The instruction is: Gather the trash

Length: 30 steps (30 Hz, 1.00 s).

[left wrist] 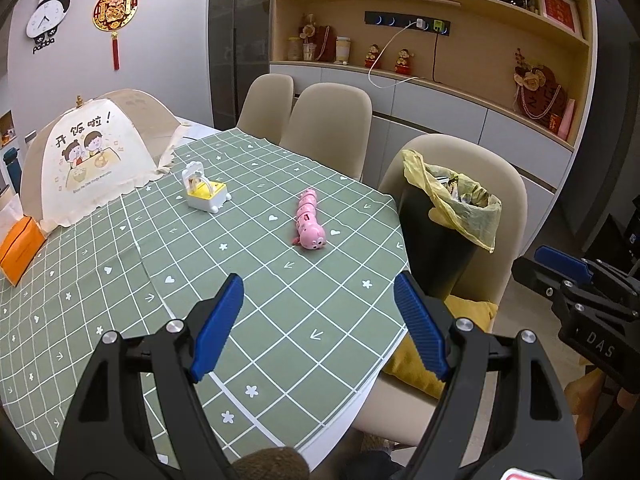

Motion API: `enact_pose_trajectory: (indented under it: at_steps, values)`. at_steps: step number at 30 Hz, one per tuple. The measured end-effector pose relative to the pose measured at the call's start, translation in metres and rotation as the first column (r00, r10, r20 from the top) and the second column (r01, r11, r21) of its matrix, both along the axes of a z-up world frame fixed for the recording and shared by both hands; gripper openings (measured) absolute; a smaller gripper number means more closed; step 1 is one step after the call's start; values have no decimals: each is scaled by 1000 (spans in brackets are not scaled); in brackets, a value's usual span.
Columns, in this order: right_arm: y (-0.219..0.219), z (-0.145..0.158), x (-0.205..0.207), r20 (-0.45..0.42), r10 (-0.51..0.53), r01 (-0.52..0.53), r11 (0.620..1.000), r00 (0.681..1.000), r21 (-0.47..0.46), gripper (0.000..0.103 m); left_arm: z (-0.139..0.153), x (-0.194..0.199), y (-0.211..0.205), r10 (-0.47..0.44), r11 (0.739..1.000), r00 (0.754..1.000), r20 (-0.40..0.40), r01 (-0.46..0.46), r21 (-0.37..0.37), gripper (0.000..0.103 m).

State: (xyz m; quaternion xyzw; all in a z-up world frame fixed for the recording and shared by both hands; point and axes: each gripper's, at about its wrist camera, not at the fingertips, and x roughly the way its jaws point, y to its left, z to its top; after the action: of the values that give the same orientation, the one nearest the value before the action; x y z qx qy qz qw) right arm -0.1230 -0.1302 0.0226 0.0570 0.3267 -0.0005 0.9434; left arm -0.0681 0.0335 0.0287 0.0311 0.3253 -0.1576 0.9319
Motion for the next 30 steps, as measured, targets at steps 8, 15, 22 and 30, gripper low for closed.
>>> enact_pose_trajectory:
  at_steps: [8, 15, 22, 30]
  values:
    - [-3, 1, -1, 1, -7, 7, 1000, 1000, -3, 42, 0, 0, -1, -3, 1000, 1000, 0, 3, -1, 74]
    - [-3, 0, -1, 1, -7, 7, 1000, 1000, -2, 42, 0, 1, -1, -6, 1000, 1000, -1, 6, -3, 74]
    - [-8, 2, 2, -1, -13, 13, 1000, 1000, -5, 42, -1, 2, 0, -6, 1000, 1000, -4, 6, -5, 74]
    - [-8, 0, 3, -6, -14, 14, 1000, 1000, -13, 42, -1, 1, 1, -9, 1000, 1000, 1, 9, -9, 74]
